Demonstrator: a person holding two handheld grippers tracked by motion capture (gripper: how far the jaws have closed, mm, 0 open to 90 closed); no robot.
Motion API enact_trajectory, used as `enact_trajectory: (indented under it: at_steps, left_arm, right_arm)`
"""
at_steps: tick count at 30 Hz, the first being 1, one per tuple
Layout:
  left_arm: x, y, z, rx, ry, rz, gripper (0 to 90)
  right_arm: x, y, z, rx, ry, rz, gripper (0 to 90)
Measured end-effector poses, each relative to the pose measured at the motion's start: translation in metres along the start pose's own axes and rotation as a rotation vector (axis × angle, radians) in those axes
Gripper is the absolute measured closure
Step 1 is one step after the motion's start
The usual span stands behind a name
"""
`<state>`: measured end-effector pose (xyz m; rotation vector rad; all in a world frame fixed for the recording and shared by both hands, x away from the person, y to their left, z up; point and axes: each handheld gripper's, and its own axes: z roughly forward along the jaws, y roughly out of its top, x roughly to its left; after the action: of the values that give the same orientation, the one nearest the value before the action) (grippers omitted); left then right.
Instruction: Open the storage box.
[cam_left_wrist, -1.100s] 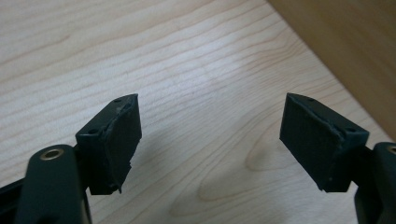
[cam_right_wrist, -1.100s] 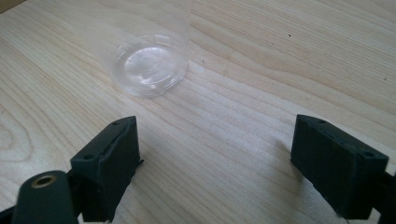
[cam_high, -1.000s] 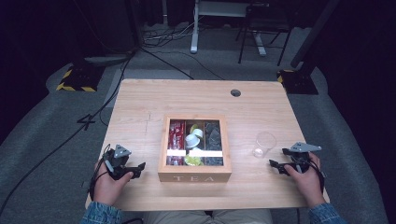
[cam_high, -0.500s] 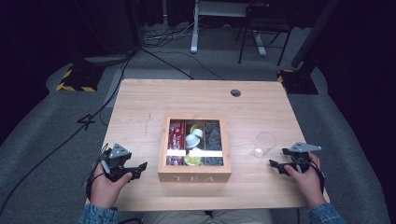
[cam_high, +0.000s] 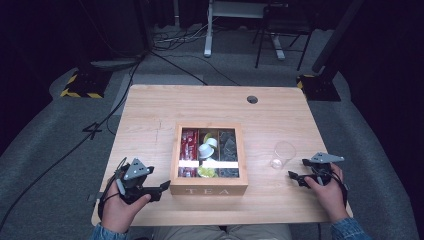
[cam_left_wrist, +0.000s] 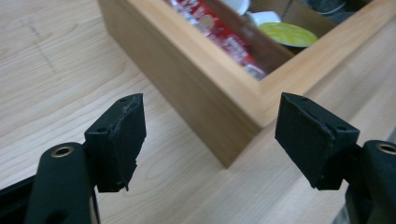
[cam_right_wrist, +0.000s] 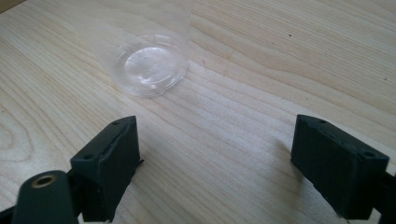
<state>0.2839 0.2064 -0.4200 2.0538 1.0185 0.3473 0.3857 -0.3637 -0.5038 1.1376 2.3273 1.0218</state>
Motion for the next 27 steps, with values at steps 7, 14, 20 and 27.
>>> enact_trajectory:
  at_steps: [7,14,20,27]
  left_arm:
    - [-0.014,0.001,0.01,0.023,-0.106,0.036,16.6]
    - [-0.012,-0.008,0.028,0.074,-0.073,0.026,18.9]
    - [-0.009,-0.012,0.033,0.075,-0.066,0.024,36.2]
    - [-0.009,-0.012,0.032,0.082,-0.069,0.042,46.8]
  right_arm:
    - [0.0,0.0,0.0,0.0,0.0,0.0,15.5]
    - [0.0,0.0,0.0,0.0,0.0,0.0,15.5]
    - [0.0,0.0,0.0,0.0,0.0,0.0,15.5]
    - [0.0,0.0,0.0,0.0,0.0,0.0,15.5]
